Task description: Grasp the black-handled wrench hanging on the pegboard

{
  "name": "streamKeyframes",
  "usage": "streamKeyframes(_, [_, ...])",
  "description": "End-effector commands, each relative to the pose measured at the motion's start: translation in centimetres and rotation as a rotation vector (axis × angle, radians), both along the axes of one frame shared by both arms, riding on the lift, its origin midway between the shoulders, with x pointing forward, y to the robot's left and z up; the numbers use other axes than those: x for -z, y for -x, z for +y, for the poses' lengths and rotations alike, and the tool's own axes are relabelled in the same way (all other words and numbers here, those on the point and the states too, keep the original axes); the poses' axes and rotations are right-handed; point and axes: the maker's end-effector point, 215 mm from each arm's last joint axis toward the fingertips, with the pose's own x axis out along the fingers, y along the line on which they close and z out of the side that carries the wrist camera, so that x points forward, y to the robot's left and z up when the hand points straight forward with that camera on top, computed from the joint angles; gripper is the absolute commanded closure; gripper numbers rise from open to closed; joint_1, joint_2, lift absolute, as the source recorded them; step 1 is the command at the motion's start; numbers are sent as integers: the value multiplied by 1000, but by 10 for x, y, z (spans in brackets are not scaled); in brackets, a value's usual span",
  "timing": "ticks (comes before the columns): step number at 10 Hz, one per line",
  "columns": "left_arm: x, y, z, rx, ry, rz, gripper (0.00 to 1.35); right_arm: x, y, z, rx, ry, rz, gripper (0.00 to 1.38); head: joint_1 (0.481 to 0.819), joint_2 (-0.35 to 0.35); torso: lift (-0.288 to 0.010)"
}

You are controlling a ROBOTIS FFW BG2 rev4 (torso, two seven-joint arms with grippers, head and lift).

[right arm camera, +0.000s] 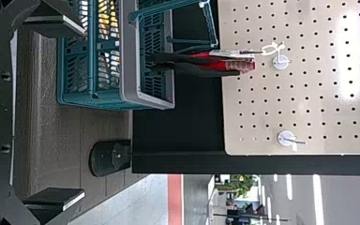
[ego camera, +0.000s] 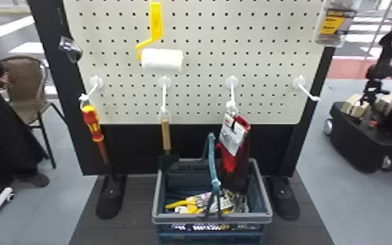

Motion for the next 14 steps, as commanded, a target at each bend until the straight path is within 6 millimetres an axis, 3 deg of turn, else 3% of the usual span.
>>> streamKeyframes(1, [0,0,-1,-7,8,-3,412,-1,0,0,-3,3,2,96,549,0,-100])
streamKeyframes(8, [-7,-9,-5,9,18,-11,412,1,0,0,-1,0,6,96,549,0,-100])
streamKeyframes(10, [-55,-33,-5,25,3,-51,407,2,1,0,-2,1,11,96,549,0,-100])
streamKeyframes(14, [-174,-112,-6,125,-60,-159,412,0,0,0,-10,7,11,96,549,0,-100])
